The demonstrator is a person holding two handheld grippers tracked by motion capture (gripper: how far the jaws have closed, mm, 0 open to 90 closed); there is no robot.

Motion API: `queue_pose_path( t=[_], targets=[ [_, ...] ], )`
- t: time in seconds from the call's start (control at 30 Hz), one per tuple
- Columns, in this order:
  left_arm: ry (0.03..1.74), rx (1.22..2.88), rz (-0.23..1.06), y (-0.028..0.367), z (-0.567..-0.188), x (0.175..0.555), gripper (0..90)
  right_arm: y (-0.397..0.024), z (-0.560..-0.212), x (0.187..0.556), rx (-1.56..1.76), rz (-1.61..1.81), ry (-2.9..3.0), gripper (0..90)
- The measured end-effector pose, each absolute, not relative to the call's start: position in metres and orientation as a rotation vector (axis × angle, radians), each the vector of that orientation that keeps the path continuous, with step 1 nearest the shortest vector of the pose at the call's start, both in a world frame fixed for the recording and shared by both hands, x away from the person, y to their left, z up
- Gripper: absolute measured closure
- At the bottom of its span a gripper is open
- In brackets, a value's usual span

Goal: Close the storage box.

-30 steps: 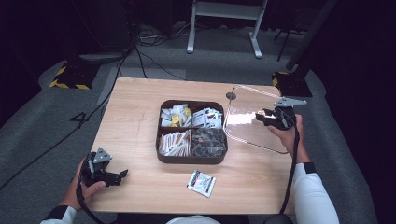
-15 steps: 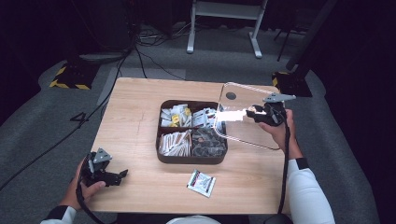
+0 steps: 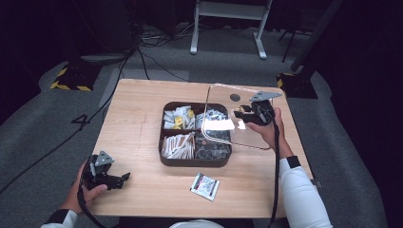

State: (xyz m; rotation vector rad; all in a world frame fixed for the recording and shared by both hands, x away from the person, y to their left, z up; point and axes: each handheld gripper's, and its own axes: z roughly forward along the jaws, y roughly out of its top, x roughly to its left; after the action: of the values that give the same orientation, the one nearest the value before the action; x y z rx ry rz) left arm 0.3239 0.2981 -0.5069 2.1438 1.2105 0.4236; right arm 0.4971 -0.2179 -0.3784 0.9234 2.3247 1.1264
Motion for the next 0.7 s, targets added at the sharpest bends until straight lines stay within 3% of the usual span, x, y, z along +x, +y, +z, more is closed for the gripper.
queue_pose_path(
  t=[0.7],
  targets=[
    [1.209,2.146,0.426,0.298,-0.507,0.324,0.0,-0.175,-0.383,0.499,0.875,1.147,2.375,58.9]
  ],
)
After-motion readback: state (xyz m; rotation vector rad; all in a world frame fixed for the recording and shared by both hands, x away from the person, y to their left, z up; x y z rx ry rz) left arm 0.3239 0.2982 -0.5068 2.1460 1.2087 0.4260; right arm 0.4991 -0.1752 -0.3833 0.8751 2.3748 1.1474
